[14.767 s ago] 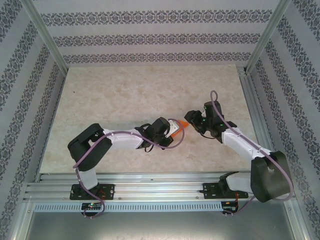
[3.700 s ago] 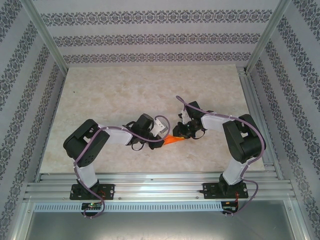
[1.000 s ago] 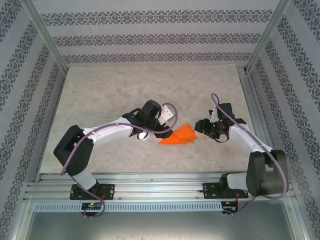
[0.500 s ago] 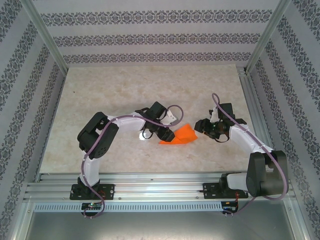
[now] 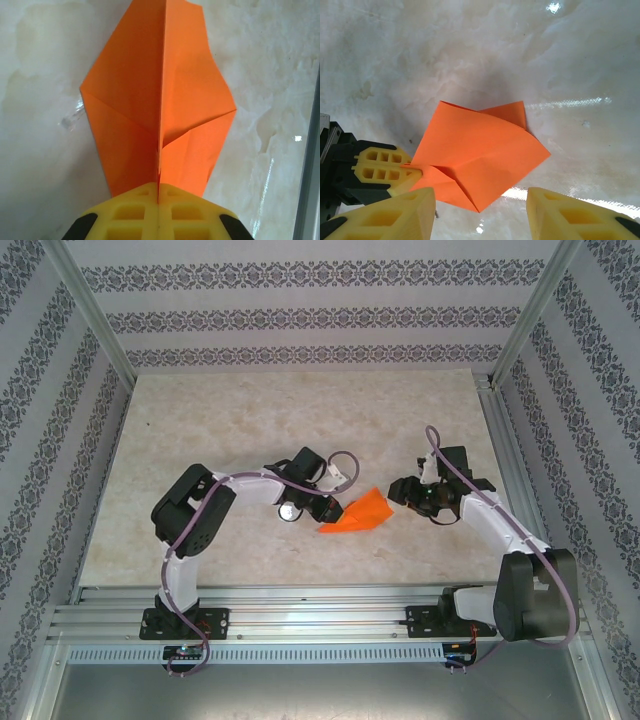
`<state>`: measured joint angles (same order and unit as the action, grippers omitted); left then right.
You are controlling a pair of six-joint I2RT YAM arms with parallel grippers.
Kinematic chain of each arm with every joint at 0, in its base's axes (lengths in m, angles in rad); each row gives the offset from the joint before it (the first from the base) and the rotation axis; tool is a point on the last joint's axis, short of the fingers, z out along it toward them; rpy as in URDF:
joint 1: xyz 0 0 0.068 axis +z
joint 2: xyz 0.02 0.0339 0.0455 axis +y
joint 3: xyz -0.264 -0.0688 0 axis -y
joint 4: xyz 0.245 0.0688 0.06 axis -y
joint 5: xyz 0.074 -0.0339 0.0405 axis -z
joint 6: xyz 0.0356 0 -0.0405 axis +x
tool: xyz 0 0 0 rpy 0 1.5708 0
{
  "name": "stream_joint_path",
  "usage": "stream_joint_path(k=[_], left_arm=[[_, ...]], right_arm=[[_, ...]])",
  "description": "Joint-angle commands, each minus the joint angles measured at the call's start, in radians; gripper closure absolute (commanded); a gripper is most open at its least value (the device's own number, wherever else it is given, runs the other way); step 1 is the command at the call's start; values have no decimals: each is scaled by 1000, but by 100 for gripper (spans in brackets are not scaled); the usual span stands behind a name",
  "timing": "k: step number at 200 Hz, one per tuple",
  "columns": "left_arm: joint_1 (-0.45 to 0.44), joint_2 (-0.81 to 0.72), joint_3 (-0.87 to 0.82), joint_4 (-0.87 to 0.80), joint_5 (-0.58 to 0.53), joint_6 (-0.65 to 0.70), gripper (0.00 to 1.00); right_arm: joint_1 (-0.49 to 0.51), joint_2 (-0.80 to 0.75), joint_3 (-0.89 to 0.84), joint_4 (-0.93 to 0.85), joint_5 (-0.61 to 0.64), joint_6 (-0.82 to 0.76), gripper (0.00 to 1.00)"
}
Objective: Fold a paper plane with a square sheet of paper (fold left side to right side)
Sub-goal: Pick up the paper from the center of the table, then place the paper at the center of the table.
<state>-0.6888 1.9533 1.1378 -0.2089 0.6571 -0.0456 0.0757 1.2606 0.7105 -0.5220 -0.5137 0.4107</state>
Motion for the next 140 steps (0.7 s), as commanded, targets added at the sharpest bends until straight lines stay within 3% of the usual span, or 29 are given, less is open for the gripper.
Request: stream_joint_path(k=[1,39,85,102,140], left_arm=[[46,-131,-76,127,6,-77,100],[99,-286,-274,325,-104,-266,100],[107,-330,-397,474,-242,-496,100],[110,-317,-383,436,-282,-525,100],[120,-226,-382,482,-261,-621,99]], right_arm=[[-7,-15,18,42,-48,12,49],[70,46,18,192,-87,119,49],[186,184,1,496,-107,325,49],[219,240,3,560,-88,381,50],[285,354,29,618,-61,456,55]])
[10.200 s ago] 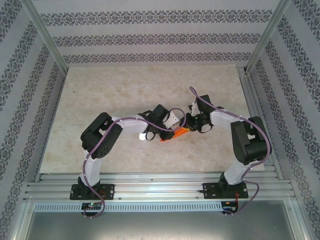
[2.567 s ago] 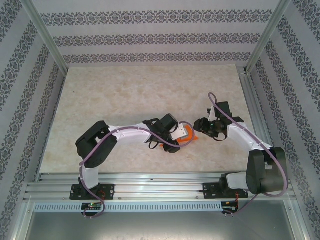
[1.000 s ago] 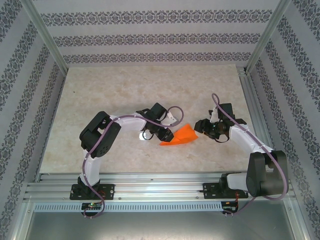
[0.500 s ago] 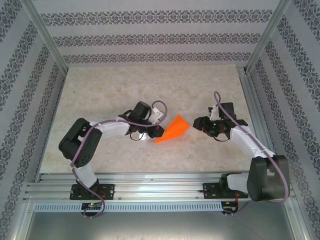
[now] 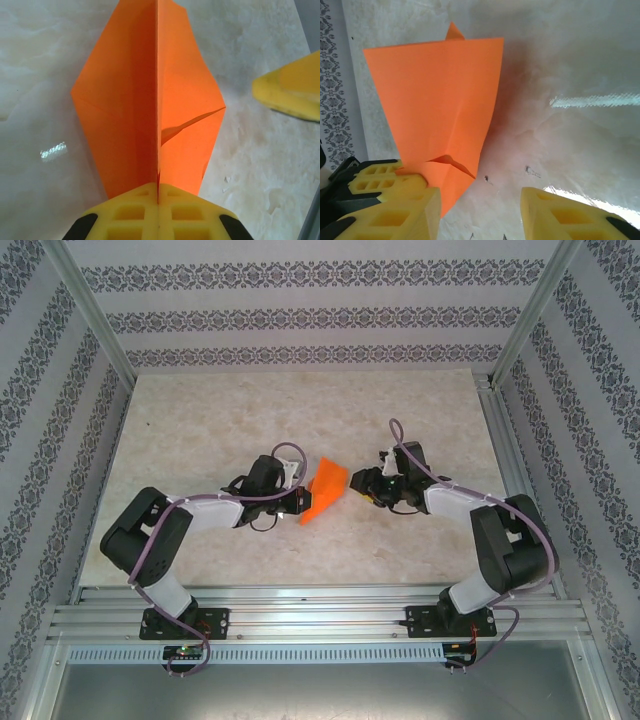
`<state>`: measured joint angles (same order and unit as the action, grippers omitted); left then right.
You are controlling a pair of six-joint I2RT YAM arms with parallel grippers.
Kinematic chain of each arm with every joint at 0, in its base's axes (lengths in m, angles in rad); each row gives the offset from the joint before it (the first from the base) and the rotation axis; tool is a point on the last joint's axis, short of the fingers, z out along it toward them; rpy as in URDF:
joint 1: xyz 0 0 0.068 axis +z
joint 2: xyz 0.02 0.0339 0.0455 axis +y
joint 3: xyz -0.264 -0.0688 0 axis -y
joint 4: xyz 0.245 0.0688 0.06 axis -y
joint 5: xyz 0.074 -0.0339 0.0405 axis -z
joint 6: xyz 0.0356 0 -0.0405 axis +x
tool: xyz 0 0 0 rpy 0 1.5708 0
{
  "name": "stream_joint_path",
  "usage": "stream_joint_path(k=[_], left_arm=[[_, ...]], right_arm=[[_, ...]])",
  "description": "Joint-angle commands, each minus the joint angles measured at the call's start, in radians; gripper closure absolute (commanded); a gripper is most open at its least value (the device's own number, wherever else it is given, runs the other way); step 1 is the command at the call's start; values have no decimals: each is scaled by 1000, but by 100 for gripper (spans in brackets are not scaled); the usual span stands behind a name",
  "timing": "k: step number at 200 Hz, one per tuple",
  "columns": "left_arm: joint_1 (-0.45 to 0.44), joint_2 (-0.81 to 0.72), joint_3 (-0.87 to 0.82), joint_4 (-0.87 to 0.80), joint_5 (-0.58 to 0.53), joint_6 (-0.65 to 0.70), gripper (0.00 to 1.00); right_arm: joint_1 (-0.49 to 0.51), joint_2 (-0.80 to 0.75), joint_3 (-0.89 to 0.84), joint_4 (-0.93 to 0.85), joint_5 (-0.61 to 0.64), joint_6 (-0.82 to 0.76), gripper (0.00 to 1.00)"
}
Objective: Fold a paper plane with a square sheet of paper (fold left side to right side)
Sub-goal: Place the paper at the center of the table.
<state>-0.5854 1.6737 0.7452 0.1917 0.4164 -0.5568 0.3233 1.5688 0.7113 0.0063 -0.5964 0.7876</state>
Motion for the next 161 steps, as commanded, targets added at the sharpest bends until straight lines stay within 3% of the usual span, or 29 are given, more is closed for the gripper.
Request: stream_joint_path(k=[1,94,161], left_arm=[[17,56,11,81,-21,-112,99],[25,121,-6,90,-40,-174,100],[25,129,-4,81,-33,-173,100]], right_arm=[[39,47,28,90,24,80,55],[107,186,84,163,60,138,61],[133,180,134,174,18,142,82]])
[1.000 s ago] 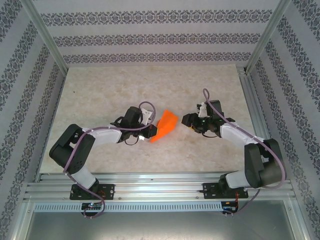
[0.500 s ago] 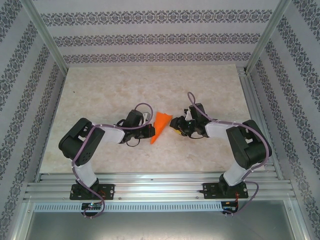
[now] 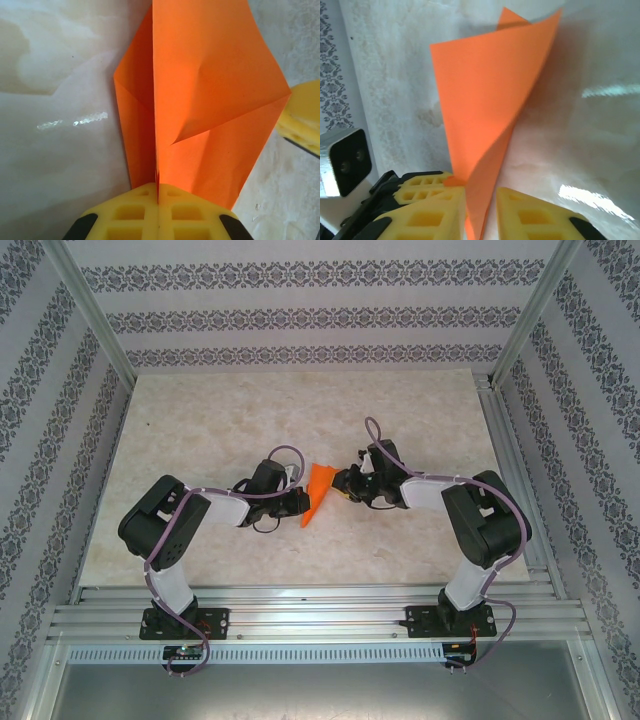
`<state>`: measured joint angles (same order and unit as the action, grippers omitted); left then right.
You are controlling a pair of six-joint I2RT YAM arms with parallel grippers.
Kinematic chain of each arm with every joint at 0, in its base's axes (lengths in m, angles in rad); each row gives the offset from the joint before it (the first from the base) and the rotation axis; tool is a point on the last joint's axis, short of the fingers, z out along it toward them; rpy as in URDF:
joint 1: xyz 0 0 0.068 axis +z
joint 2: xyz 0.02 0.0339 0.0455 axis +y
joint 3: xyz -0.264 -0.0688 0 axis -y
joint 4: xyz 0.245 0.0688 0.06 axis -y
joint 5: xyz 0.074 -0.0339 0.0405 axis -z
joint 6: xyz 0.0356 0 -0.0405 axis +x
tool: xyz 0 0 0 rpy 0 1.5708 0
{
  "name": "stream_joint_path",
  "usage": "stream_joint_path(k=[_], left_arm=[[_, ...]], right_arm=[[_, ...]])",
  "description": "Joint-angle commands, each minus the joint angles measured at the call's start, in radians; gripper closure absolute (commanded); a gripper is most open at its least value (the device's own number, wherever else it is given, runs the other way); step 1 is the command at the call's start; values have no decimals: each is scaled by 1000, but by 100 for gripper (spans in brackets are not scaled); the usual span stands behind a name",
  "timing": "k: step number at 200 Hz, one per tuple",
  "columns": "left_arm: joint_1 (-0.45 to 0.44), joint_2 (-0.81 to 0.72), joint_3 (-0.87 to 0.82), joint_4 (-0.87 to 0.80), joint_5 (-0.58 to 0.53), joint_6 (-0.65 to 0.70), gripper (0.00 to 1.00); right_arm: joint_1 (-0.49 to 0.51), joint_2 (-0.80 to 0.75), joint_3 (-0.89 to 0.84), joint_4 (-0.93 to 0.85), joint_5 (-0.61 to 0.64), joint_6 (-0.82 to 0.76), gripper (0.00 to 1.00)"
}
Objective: Fold a paper plane with a square sheet of paper (fold left side to right side)
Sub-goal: Place the paper at the center of the table, then fold the wing for the fifth time at the center of the table.
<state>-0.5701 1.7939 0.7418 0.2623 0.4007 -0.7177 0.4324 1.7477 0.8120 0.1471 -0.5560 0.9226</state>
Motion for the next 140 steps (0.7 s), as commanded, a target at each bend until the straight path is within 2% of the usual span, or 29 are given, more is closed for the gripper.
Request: stream_joint_path(k=[1,140], left_arm=[[10,8,0,11,-17,-13,100],[10,30,21,-22,-13,-12,100]], right_arm=[[24,2,33,33,-22,8,82],[73,117,105,76,-19,36,78]])
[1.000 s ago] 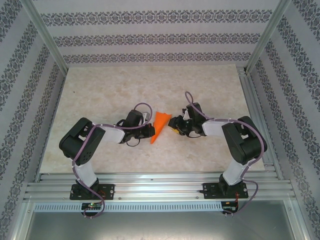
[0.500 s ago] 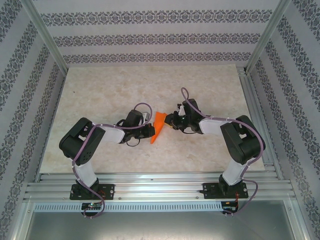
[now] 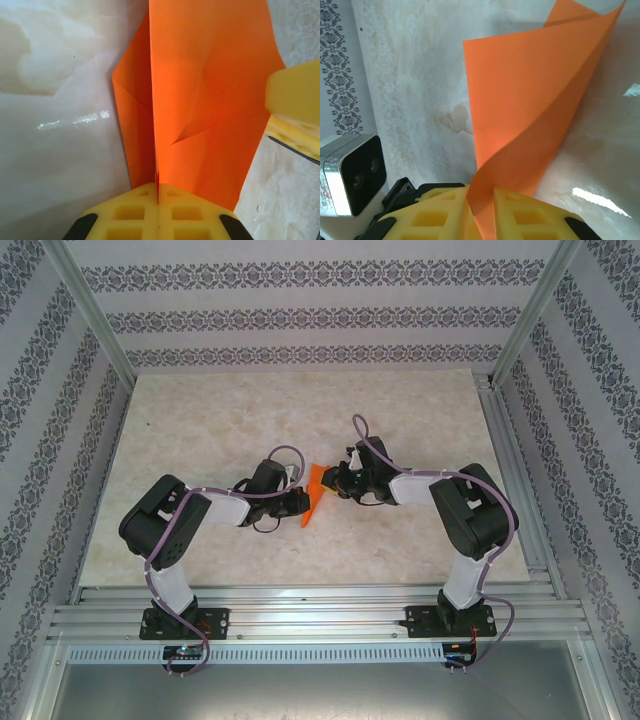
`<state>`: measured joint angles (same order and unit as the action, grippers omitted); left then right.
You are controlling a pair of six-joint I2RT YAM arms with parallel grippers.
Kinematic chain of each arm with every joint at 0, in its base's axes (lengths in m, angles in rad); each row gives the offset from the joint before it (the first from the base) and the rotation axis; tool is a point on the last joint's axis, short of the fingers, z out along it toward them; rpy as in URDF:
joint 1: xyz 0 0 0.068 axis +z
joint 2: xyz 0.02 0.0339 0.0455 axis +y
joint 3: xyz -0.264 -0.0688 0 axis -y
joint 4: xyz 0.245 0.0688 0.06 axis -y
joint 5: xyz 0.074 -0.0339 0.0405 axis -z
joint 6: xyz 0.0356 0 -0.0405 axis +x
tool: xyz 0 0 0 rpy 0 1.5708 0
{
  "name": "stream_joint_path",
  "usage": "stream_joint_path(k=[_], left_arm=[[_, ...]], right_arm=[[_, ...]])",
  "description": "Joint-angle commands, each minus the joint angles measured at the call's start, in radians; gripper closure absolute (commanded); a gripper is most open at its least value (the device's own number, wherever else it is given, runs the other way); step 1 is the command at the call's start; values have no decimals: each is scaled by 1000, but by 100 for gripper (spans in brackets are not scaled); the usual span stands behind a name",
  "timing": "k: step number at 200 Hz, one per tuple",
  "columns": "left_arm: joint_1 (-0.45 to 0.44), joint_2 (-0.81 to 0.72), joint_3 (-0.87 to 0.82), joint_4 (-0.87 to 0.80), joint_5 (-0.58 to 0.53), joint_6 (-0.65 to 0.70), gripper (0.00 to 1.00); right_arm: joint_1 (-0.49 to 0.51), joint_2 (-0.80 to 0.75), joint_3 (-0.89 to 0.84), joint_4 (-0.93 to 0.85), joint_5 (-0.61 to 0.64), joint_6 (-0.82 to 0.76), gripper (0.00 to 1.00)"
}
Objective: Fold a paper plane with a square sheet of paper (fold left side to right side)
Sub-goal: Fold the wing for the fifth time at the center of the table.
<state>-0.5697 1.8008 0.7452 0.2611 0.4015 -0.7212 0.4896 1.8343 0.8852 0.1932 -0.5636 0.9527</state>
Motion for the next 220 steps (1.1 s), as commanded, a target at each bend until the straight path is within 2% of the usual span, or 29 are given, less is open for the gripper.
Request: stream_joint_path(k=[1,157,220], left_arm=[[9,22,17,-21,-14,-9,100],[10,54,37,-41,-1,-9,100],[10,63,40,-41,10,-12,100]], right_arm=[[16,31,33,30,-12,6,77],[35,177,121,-10,13,-28,75],[36,186,125,-7,23,-25,75]])
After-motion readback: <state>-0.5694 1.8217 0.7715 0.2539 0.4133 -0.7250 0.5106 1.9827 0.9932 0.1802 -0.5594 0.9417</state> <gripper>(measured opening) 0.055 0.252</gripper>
